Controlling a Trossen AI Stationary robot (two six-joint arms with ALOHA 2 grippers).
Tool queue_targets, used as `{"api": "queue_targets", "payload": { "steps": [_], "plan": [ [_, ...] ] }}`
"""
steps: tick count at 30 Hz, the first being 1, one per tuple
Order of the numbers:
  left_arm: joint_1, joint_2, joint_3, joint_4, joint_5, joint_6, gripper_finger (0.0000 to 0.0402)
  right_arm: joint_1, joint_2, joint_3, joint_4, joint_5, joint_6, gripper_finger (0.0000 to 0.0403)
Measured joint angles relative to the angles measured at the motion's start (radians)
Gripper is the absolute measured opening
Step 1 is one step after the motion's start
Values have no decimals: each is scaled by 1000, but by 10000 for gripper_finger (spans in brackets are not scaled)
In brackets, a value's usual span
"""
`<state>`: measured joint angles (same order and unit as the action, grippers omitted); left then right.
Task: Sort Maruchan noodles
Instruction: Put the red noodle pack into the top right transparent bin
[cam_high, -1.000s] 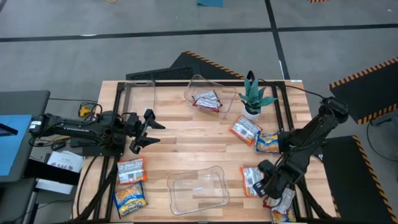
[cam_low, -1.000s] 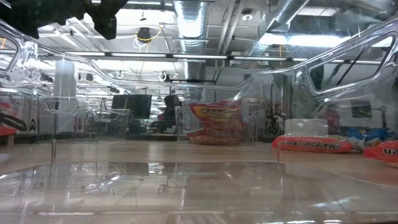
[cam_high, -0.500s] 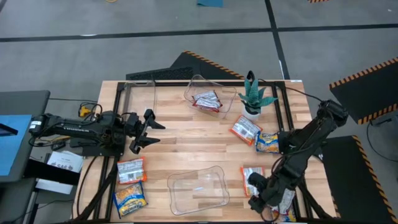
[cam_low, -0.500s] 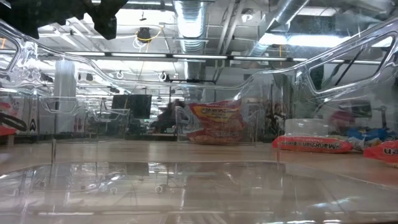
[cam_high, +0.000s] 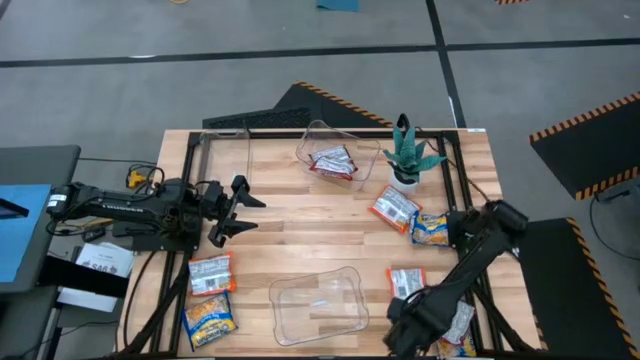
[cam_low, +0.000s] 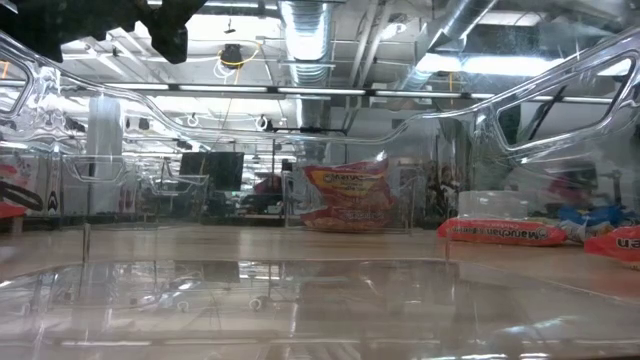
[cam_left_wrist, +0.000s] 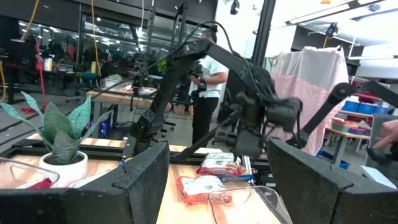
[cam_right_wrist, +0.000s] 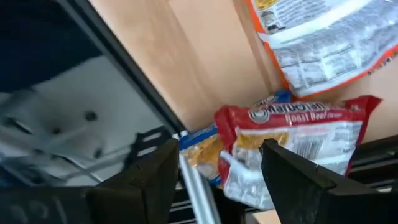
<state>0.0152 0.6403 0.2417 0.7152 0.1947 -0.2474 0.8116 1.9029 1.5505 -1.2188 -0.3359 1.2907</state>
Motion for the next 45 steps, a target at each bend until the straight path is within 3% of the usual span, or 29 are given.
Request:
{"api": "queue_targets", "payload": {
  "steps": [10, 28, 33, 39, 45],
  "plan": [
    [0, 0, 0, 1, -35, 1, 256, 0, 178, 73, -171, -49, -100, 249],
    [0, 0, 0, 1, -38, 1, 256, 1, 314, 84, -321, -89, -227, 242],
    [0, 0, 0, 1, -38, 1, 256, 2, 310, 84, -354, -70, -227, 177],
    [0, 0, 0, 1, -38, 1, 256, -11, 304, 89, -353, -47, -247, 26],
    [0, 0, 0, 1, -38, -1, 256, -43, 304, 162, -352, -41, -294, 21]
  ]
}}
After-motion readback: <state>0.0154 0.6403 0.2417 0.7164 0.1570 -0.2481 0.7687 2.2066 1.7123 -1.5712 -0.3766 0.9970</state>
